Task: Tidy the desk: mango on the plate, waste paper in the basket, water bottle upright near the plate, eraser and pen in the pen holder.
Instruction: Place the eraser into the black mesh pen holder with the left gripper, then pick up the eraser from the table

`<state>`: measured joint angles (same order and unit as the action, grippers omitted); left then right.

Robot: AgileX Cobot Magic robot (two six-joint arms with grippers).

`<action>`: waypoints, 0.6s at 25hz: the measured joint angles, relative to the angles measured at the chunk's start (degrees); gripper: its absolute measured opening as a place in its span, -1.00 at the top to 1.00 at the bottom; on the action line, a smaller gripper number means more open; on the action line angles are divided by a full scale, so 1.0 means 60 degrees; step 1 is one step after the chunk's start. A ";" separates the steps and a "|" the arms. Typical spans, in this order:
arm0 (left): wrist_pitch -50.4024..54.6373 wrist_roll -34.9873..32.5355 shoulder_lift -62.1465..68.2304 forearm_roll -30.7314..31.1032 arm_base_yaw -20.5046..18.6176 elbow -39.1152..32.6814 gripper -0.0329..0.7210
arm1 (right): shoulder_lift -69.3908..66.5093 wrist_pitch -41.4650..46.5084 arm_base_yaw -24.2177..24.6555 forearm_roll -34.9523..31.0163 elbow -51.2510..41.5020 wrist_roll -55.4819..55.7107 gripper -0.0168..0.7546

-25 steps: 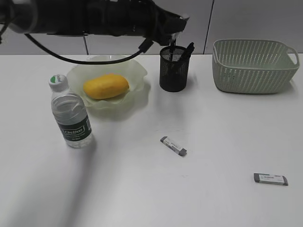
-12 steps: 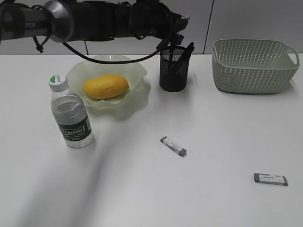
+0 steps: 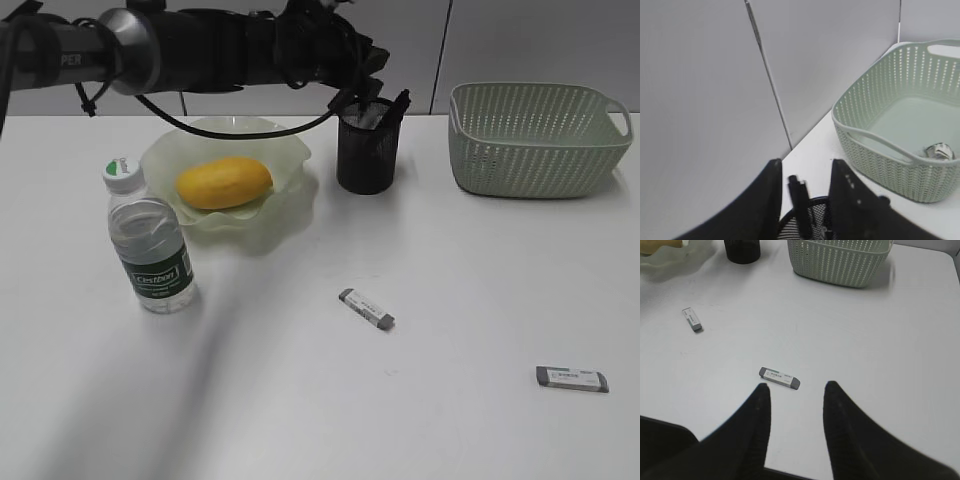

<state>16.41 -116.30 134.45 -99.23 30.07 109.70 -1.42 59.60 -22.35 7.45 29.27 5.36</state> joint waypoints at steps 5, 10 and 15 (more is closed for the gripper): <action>0.0143 0.0044 0.0087 -0.0009 0.0000 0.0010 0.23 | 0.0000 0.0000 0.0000 0.0000 0.0000 0.0000 0.19; 0.0453 0.2683 -0.0511 0.0341 -0.0009 0.0010 0.27 | 0.0000 0.0000 0.0000 0.0000 0.0000 0.0000 0.19; 0.4247 0.8112 -0.1882 0.6669 0.0028 0.0063 0.34 | 0.0000 0.0000 0.0000 0.0000 0.0000 0.0000 0.19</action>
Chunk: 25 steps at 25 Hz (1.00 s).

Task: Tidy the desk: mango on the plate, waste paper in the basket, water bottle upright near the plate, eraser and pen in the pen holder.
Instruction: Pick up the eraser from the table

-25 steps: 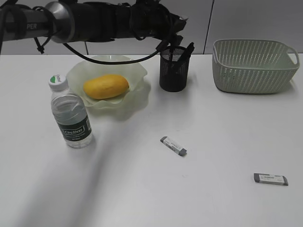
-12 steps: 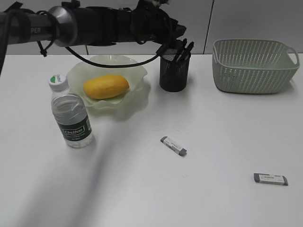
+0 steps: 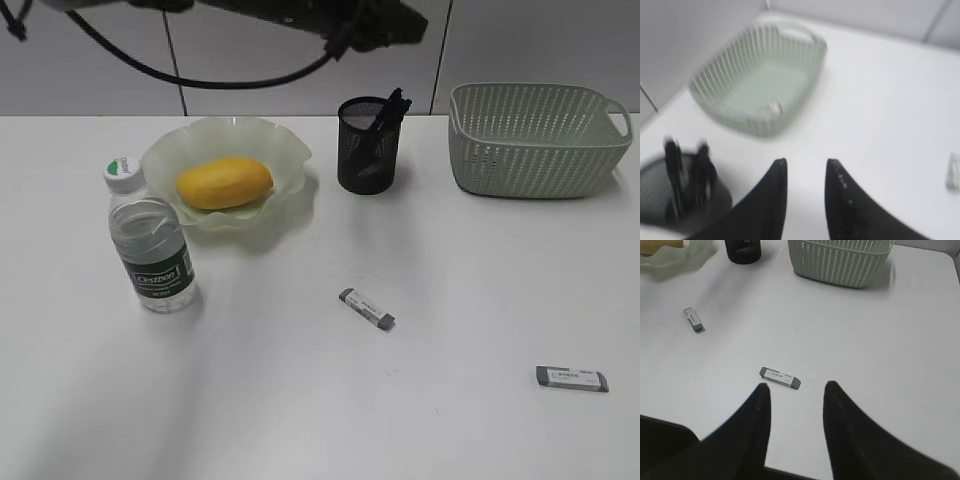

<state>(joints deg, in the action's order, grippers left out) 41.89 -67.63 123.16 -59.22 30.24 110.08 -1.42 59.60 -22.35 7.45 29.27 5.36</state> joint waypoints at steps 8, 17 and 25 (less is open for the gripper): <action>0.3698 0.9079 -0.1085 0.9870 0.0075 -0.0177 0.63 | 0.0000 0.0000 0.0000 0.0000 0.0000 0.0009 0.19; 0.2146 1.0510 -0.6282 0.9952 -0.0360 -0.4701 0.65 | 0.0000 0.0000 0.0000 0.0000 0.0000 0.0009 0.19; 0.1934 1.1974 -1.1629 1.0073 -0.0360 -1.0201 0.65 | 0.0000 0.0000 0.0000 0.0000 0.0000 0.0009 0.19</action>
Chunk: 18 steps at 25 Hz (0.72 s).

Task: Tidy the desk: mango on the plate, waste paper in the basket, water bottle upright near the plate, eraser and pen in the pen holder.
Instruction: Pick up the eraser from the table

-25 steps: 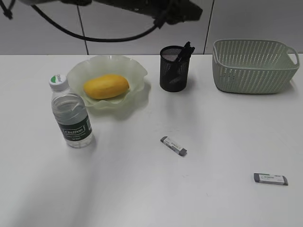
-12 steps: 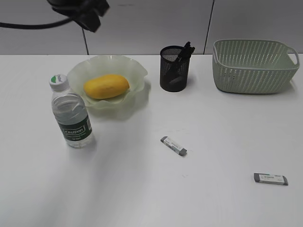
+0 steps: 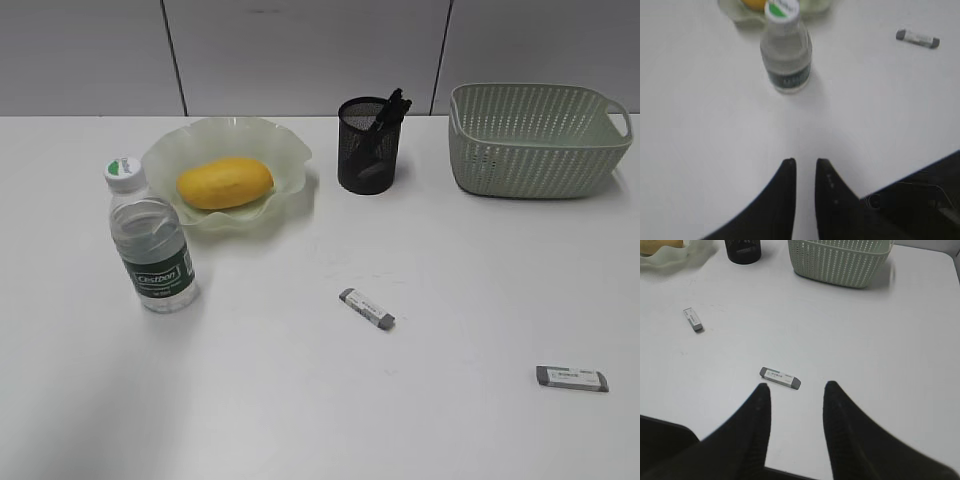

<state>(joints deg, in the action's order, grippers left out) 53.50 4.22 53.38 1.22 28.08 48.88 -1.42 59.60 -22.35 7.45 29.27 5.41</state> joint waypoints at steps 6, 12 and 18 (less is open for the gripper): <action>0.1385 0.0101 -0.3628 -0.0149 0.0000 -0.1644 0.65 | 0.0000 0.0000 0.0000 -0.0008 0.0000 0.0000 0.19; 0.1737 0.0103 -0.6169 -0.0203 0.0000 -0.2558 0.64 | 0.0000 0.0000 0.0000 -0.0008 0.0000 0.0000 0.19; 0.1247 0.0131 -0.7526 -0.0095 -0.0051 -0.2958 0.55 | 0.0000 0.0000 0.0000 -0.0008 0.0000 0.0000 0.19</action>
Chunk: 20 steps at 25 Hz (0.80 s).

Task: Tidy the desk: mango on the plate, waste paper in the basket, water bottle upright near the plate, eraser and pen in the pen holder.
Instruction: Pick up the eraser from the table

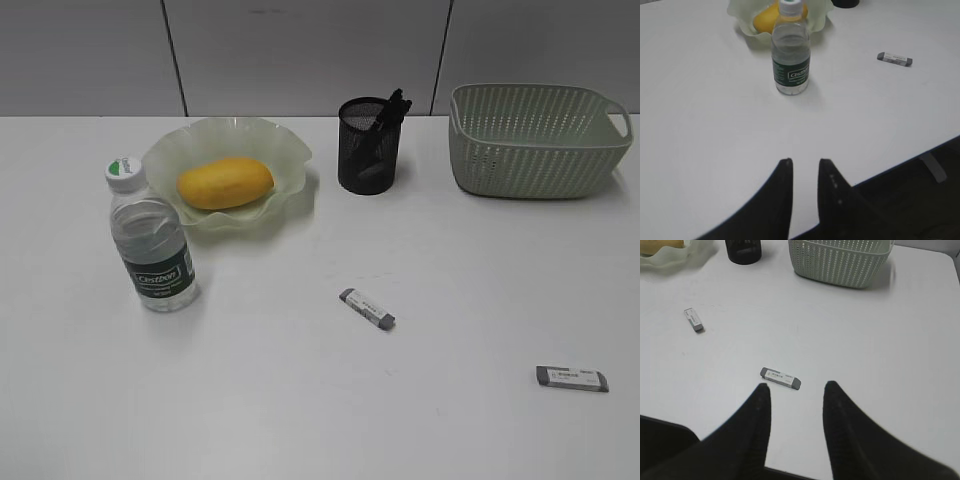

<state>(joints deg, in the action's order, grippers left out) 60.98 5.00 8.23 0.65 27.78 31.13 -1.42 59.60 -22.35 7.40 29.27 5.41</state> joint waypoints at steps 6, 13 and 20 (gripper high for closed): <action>-0.0030 0.0000 -0.0163 -0.0010 -0.0060 -0.0043 0.54 | 0.0000 0.0000 0.0000 0.0000 0.0000 0.0000 0.19; -0.0030 0.0000 -0.0173 -0.0012 -0.0180 -0.0050 0.54 | -0.0273 -0.0290 0.0000 -0.0290 0.0135 0.0000 0.19; -0.0038 0.0000 -0.0583 -0.0012 -0.1620 -0.0050 0.54 | -0.4029 -0.2084 0.0000 -0.0351 0.0288 -0.0988 0.19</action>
<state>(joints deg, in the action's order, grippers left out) 60.75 5.00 4.73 0.58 18.05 30.83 -25.59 47.09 -22.35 5.29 31.00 -0.51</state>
